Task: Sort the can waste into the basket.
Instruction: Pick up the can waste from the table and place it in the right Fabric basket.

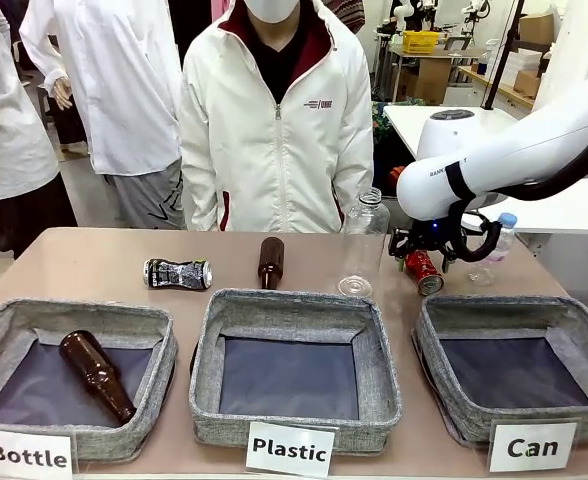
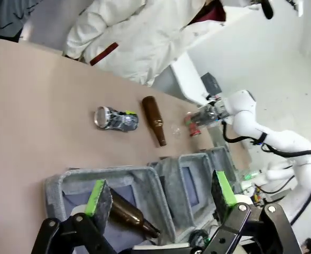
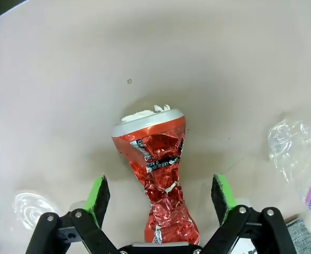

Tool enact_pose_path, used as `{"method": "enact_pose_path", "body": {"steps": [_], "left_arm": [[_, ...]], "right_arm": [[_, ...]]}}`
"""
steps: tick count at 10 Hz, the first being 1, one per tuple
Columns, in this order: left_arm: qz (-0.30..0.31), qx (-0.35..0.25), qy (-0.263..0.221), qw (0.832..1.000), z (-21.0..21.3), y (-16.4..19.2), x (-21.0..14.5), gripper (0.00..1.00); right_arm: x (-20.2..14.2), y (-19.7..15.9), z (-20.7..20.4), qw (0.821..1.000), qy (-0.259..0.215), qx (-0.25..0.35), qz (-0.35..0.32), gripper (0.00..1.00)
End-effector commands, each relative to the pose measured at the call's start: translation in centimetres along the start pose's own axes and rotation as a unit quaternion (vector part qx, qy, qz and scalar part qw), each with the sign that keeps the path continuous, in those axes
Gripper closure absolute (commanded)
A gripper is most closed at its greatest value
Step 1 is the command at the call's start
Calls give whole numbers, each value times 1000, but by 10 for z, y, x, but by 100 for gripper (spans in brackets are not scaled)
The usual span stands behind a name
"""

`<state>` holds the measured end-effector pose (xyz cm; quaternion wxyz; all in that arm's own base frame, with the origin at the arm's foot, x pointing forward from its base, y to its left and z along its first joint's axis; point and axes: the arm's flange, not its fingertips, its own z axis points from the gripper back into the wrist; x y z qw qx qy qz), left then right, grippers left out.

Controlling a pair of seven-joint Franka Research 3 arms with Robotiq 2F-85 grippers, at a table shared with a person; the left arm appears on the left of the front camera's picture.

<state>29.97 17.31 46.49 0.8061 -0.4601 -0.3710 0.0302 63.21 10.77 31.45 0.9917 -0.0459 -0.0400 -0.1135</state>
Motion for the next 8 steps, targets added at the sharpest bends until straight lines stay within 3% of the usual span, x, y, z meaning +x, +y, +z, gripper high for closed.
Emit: {"method": "enact_pose_path", "body": {"steps": [1, 3, 4, 5, 6, 7, 8], "left_arm": [[5, -19, -8, 1000, 11, -5, -2, 1], [5, -19, -8, 1000, 11, -5, -2, 1], [5, -19, -8, 1000, 11, -5, -2, 1], [5, -19, -8, 1000, 11, -5, -2, 1], [5, -19, -8, 1000, 11, -5, -2, 1], [5, -19, -8, 1000, 11, -5, -2, 1], [5, -19, -8, 1000, 11, -5, -2, 1]], "right_arm": [[7, 4, 1, 1000, -5, -21, -21, 0], [7, 3, -3, 999, 2, -20, -26, 0], [9, 3, -4, 999, 4, -19, -29, 22], [9, 2, -5, 999, 12, -17, -28, 60], [8, 3, -5, 999, 16, -14, -26, 82], [9, 1, -5, 999, 17, -11, -27, 100], [10, 1, -5, 999, 19, -10, -29, 100]]}}
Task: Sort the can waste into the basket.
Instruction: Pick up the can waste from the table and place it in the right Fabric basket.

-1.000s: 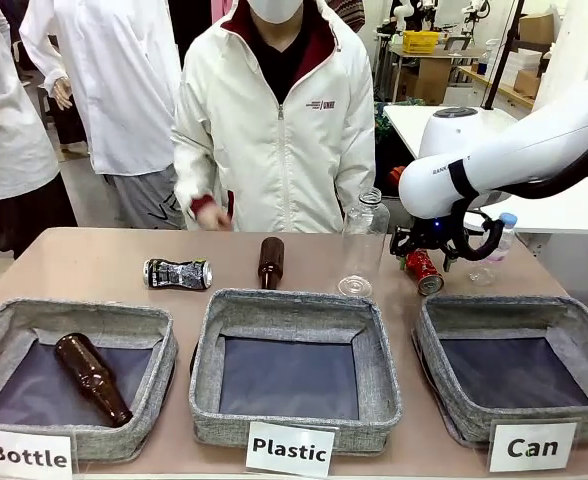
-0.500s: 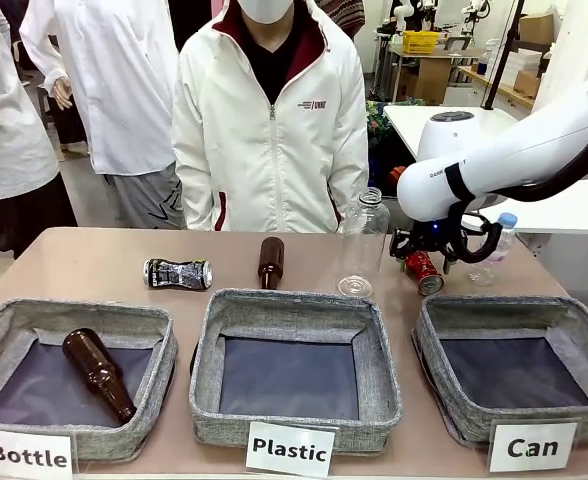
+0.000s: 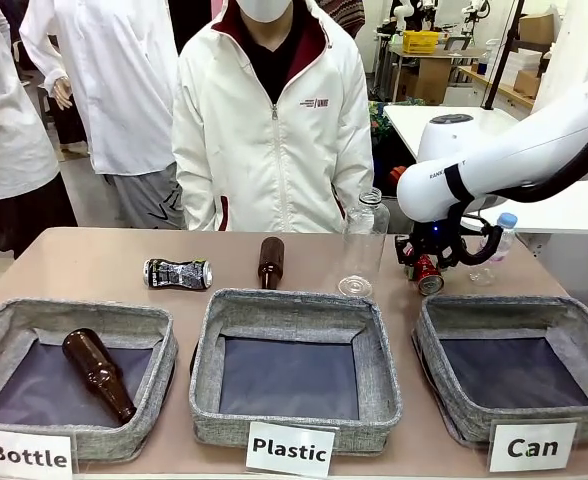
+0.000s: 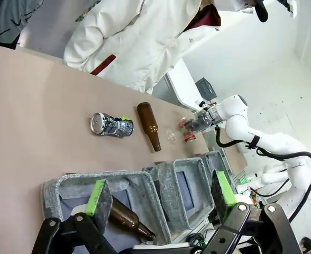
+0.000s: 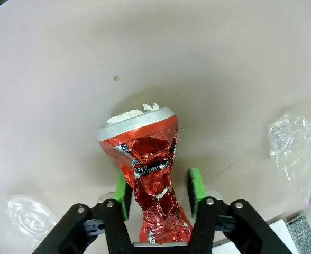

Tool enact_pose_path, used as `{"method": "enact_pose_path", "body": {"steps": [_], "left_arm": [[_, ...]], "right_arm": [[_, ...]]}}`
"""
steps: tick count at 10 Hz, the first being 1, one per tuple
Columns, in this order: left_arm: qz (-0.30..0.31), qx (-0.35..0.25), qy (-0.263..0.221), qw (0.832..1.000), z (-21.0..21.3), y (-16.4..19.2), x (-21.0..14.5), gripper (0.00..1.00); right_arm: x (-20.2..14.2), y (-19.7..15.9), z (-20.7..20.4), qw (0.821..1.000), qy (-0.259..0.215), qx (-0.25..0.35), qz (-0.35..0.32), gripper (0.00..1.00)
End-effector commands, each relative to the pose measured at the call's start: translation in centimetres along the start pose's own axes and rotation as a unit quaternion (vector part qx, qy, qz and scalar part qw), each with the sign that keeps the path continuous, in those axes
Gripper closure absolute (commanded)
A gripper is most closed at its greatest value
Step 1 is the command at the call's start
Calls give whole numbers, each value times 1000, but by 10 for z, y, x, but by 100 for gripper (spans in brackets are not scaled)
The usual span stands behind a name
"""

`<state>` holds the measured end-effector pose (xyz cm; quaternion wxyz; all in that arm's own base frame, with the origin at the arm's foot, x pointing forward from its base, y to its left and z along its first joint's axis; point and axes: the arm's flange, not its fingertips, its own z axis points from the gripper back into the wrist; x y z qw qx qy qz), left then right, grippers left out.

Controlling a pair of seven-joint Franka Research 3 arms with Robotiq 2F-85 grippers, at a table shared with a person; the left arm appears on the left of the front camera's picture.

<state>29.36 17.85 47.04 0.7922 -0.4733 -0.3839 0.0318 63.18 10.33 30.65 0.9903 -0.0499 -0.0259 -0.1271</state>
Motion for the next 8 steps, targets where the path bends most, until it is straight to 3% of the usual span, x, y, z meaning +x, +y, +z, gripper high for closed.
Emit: {"method": "enact_pose_path", "body": {"steps": [1, 5, 8], "left_arm": [[5, -2, 7, 1000, 2, -2, -3, 1], [5, -2, 7, 1000, 2, -2, -3, 1], [5, -2, 7, 1000, 2, -2, -3, 1]], "right_arm": [[10, 5, 3, 1000, 6, -4, -15, 100], [6, 0, 14, 1000, -8, 8, -15, 100], [-16, -26, 82, 997, -81, 6, -17, 100]]}}
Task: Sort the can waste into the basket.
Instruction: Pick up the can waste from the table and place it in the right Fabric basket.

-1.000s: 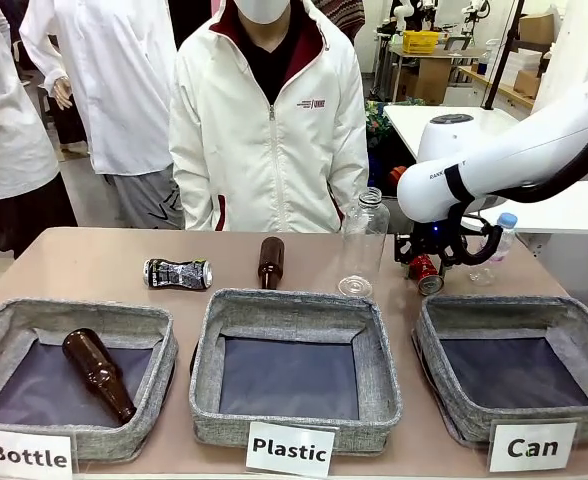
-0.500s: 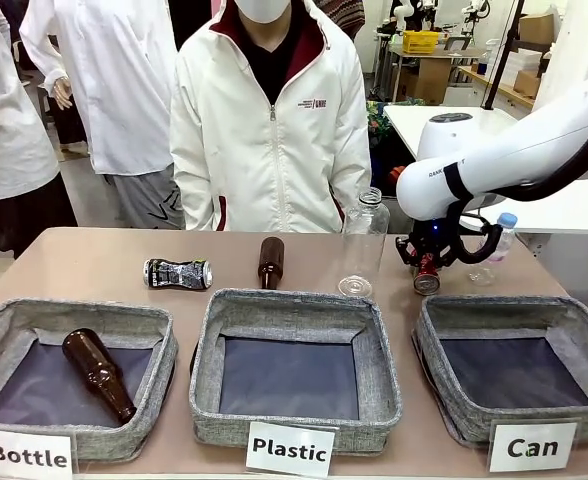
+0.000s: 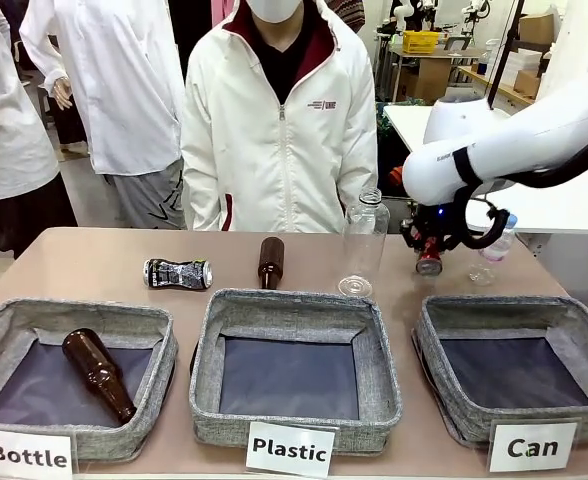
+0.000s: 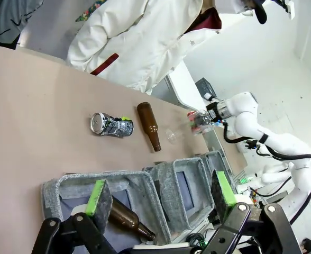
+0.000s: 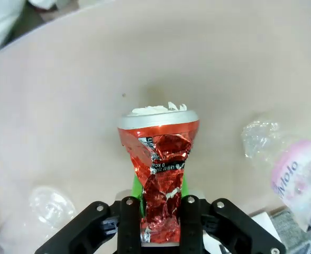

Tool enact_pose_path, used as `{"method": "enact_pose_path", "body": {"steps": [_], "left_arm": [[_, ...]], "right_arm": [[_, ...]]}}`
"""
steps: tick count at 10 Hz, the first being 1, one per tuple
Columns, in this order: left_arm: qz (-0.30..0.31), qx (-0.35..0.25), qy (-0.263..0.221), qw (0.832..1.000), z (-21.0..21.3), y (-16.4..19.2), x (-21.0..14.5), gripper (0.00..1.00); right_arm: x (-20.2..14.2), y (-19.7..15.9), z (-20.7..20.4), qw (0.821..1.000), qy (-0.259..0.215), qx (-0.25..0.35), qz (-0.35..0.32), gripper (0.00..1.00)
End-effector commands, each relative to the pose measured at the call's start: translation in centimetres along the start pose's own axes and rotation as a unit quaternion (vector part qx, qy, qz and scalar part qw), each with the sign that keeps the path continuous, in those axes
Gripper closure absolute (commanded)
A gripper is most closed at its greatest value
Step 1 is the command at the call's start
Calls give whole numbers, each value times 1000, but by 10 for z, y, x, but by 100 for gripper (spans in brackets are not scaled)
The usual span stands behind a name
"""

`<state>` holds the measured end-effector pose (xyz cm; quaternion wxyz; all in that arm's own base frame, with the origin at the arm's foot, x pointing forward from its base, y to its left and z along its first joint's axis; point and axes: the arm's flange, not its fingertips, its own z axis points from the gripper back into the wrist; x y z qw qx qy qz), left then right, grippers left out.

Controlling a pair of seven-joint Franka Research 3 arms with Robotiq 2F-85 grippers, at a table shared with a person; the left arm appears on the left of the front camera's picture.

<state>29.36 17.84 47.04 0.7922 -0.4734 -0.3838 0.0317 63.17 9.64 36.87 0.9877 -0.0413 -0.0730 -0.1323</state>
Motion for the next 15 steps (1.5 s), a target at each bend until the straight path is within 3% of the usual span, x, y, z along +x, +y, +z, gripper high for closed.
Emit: {"method": "enact_pose_path", "body": {"steps": [1, 3, 4, 5, 6, 8, 10, 11, 13, 15], "left_arm": [[5, -2, 7, 1000, 2, -2, -3, 1], [5, -2, 7, 1000, 2, -2, -3, 1], [5, -2, 7, 1000, 2, -2, -3, 1], [5, -2, 7, 1000, 2, -2, -3, 1], [5, -2, 7, 1000, 2, -2, -3, 1], [5, -2, 7, 1000, 2, -2, -3, 1], [5, -2, 7, 1000, 2, -2, -3, 1], [5, -2, 7, 1000, 2, -2, -3, 1], [5, -2, 7, 1000, 2, -2, -3, 1], [5, -2, 7, 1000, 2, -2, -3, 1]], "right_arm": [[-32, -23, 61, 999, -37, -13, 32, 100], [-65, -47, 119, 993, -64, -8, 103, 100], [-88, -60, 142, 986, -57, 8, 154, 100], [-109, -75, 158, 973, -9, 18, 228, 100], [-131, -87, 165, 944, 36, 34, 325, 100], [-169, -111, 169, 890, 64, 42, 449, 100], [-201, -138, 159, 781, 96, -4, 617, 100], [-211, -152, 155, 727, 76, -2, 682, 100], [-223, -173, 149, 697, 53, 17, 715, 100], [-222, -182, 148, 688, 51, 49, 722, 100]]}}
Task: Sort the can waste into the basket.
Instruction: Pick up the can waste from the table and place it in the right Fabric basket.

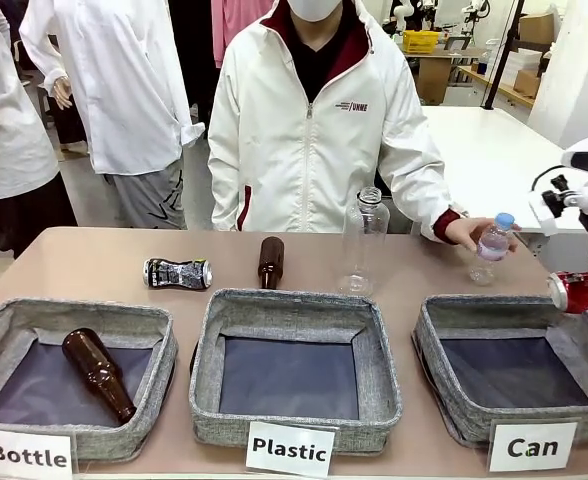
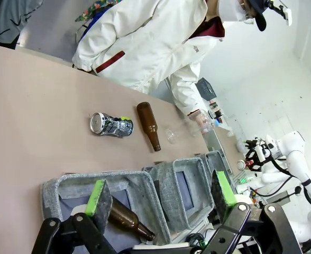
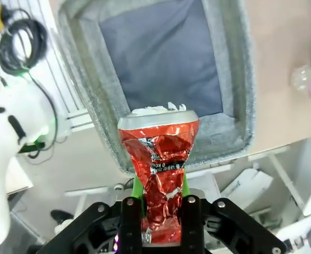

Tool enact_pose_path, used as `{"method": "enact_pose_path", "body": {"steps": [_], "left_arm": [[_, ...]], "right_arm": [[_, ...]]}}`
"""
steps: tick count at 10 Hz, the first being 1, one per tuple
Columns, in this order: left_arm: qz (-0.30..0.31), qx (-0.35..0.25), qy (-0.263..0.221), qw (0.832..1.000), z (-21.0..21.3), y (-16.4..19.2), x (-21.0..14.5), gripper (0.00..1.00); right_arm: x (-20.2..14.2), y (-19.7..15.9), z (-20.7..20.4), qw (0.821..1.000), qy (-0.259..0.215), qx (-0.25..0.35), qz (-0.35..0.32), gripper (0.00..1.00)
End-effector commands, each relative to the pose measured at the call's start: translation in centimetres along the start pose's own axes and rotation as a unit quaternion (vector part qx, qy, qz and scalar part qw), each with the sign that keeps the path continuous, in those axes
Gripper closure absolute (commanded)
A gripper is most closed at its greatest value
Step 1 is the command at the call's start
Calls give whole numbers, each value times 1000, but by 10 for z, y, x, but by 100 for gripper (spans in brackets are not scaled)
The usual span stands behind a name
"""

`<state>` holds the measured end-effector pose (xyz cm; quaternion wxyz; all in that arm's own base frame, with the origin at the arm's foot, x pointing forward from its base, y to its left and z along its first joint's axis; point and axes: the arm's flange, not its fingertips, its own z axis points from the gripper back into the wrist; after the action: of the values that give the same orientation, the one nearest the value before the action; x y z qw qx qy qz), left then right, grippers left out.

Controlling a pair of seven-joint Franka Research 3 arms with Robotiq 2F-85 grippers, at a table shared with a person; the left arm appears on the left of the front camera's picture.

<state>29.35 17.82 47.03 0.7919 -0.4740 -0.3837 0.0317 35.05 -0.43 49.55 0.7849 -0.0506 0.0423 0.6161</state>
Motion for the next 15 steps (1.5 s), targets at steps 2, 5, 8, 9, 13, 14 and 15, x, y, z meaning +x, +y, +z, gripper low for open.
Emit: {"method": "enact_pose_path", "body": {"steps": [2, 5, 8, 9, 13, 14, 15], "left_arm": [[5, -1, 7, 1000, 2, -2, -3, 1], [5, -1, 7, 1000, 2, -2, -3, 1], [5, -1, 7, 1000, 2, -2, -3, 1], [5, -1, 7, 1000, 2, -2, -3, 1], [5, -1, 7, 1000, 2, -2, -3, 1], [5, -1, 7, 1000, 2, -2, -3, 1], [5, -1, 7, 1000, 2, -2, -3, 1]], "right_arm": [[-1, -6, -4, 999, -40, 14, 13, 100], [-1, -7, -5, 999, -38, 22, 25, 9], [-1, -7, -6, 999, -37, 23, 21, 0], [-1, -8, -6, 999, -40, 27, 20, 0], [-8, -10, 6, 968, -171, 128, -129, 0], [-20, -13, 13, 916, -265, 218, -208, 0], [-37, -18, 17, 813, -385, 315, -303, 0]]}}
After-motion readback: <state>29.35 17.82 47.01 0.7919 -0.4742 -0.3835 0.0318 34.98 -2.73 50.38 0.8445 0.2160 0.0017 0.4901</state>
